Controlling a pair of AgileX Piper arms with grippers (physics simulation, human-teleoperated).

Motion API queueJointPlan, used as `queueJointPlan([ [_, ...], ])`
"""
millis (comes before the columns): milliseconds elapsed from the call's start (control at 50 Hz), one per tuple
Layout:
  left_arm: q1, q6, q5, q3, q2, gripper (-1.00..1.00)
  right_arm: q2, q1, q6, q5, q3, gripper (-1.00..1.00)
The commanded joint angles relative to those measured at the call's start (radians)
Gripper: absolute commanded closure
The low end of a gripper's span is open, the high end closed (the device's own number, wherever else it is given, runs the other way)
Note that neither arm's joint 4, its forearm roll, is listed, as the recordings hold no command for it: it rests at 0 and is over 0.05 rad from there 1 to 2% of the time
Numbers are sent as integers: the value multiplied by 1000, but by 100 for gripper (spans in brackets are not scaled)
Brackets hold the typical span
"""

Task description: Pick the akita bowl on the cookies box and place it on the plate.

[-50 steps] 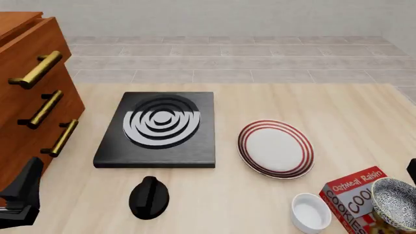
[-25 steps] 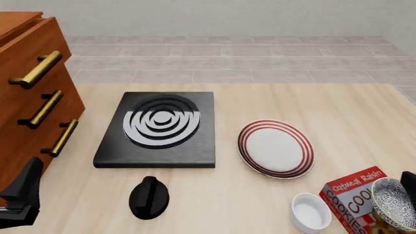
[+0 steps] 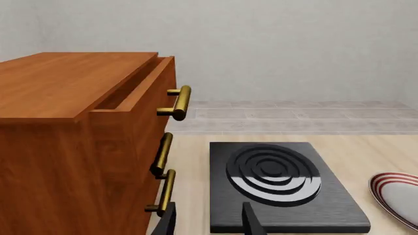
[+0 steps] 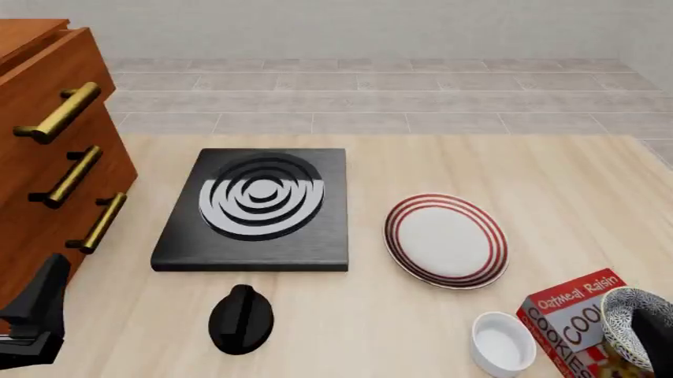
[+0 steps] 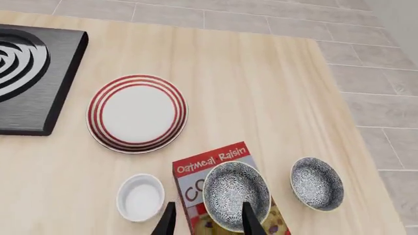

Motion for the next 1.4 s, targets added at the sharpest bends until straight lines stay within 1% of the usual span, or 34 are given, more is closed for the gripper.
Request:
queueJointPlan([
  [20,0,0,0,0,0,-100,-41,-1,12,53,27,-100],
  [40,0,0,0,0,0,-100,-47,-2,5,57,31,-100],
  [100,0,0,0,0,0,-100,-52,-7,11,64,25,-100],
  [120,0,0,0,0,0,-100,-54,-12,-1,65,23,-100],
  [140,0,0,0,0,0,-100,-55,-13,1,65,23,-100],
  [160,0,0,0,0,0,-100,-55,-19,-9,64,17,-100],
  [260,0,0,0,0,0,-100,-55,-40,-17,61,9,-100],
  [280,0,0,0,0,0,-100,-57,-54,-14,117,-46,-100],
  [380,0,0,0,0,0,-100,-57,-71,-8,76,-9,-100],
  [460,0,0,0,0,0,-100,-57,-65,0,54,22,-100],
  [520,0,0,0,0,0,-100,-57,-80,-17,33,39,-100],
  [660,0,0,0,0,0,-100,-57,-74,-13,2,68,-100],
  [680,0,0,0,0,0,-100,-57,-58,-1,-36,115,-100],
  [820,0,0,0,0,0,-100,-56,-58,2,-38,117,-100],
  [880,0,0,0,0,0,-100,-56,-62,3,-64,143,-100],
  [1060,0,0,0,0,0,-100,-56,-66,14,-88,172,-100],
  [1400,0,0,0,0,0,-100,-55,-83,7,-120,200,-100],
])
